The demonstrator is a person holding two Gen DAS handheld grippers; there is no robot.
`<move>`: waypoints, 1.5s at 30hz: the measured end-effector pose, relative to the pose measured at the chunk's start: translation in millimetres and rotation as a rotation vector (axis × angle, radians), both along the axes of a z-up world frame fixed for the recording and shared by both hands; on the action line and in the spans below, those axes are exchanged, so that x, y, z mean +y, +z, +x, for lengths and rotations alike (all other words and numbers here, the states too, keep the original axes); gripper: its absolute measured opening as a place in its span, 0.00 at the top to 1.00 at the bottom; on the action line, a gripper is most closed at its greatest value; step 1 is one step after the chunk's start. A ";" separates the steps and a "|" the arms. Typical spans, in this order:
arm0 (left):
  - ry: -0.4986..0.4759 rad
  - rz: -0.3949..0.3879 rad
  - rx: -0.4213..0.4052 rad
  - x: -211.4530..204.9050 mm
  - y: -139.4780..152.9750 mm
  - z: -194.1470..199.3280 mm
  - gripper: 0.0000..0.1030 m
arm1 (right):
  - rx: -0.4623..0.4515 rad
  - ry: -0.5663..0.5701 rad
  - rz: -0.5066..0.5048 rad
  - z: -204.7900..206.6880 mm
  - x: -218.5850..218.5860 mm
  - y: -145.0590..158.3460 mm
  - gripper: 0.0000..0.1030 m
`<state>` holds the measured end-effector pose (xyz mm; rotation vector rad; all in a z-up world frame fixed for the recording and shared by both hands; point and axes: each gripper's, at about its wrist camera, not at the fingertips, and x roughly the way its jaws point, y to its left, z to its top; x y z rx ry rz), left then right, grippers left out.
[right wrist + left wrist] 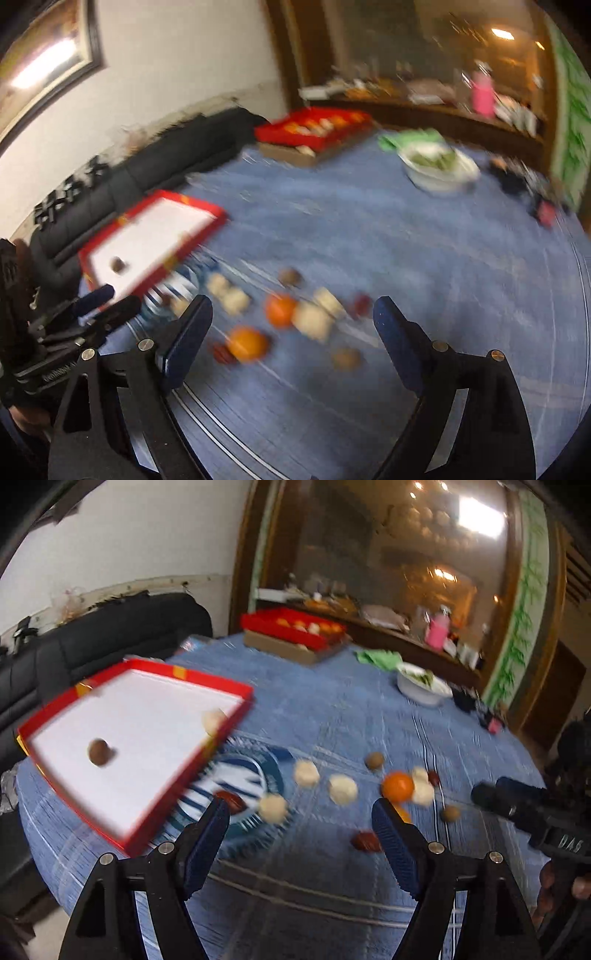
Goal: Organize fruits
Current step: 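Open both tools to drop the items into the box and withdraw, then grasp a brown round fruit with the right tool while the left tool grasps a red date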
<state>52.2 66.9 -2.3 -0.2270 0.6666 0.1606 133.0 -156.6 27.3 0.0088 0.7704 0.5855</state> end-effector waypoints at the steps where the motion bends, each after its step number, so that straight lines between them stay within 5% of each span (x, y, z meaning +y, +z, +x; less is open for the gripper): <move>1: -0.009 0.011 0.017 -7.3 -3.2 0.2 0.25 | 0.023 -0.006 -0.022 -1.0 -5.1 -8.6 0.13; 6: -0.057 0.053 0.074 -31.7 -16.8 2.8 0.25 | 0.059 -0.019 -0.121 -4.3 -13.6 -35.5 0.14; 11: -0.091 0.059 0.104 -42.2 -22.3 7.5 0.25 | 0.042 0.008 -0.169 3.3 -3.5 -36.4 0.37; 15: -0.109 0.064 0.122 -49.0 -27.2 14.1 0.25 | 0.067 0.012 -0.224 16.3 7.1 -48.4 0.42; 19: -0.134 0.059 0.143 -55.8 -32.5 25.8 0.28 | 0.068 0.020 -0.248 19.9 12.6 -56.5 0.79; 22: -0.147 0.052 0.198 -60.8 -37.3 39.7 0.31 | 0.072 0.022 -0.237 20.1 10.1 -57.1 0.79; 28: -0.123 0.095 0.229 -62.1 -42.5 50.4 0.71 | 0.071 0.025 -0.219 19.8 7.6 -57.6 0.79; 45: -0.107 0.049 0.192 -53.8 -40.8 41.2 0.71 | 0.029 0.047 -0.218 8.0 12.1 -51.0 0.79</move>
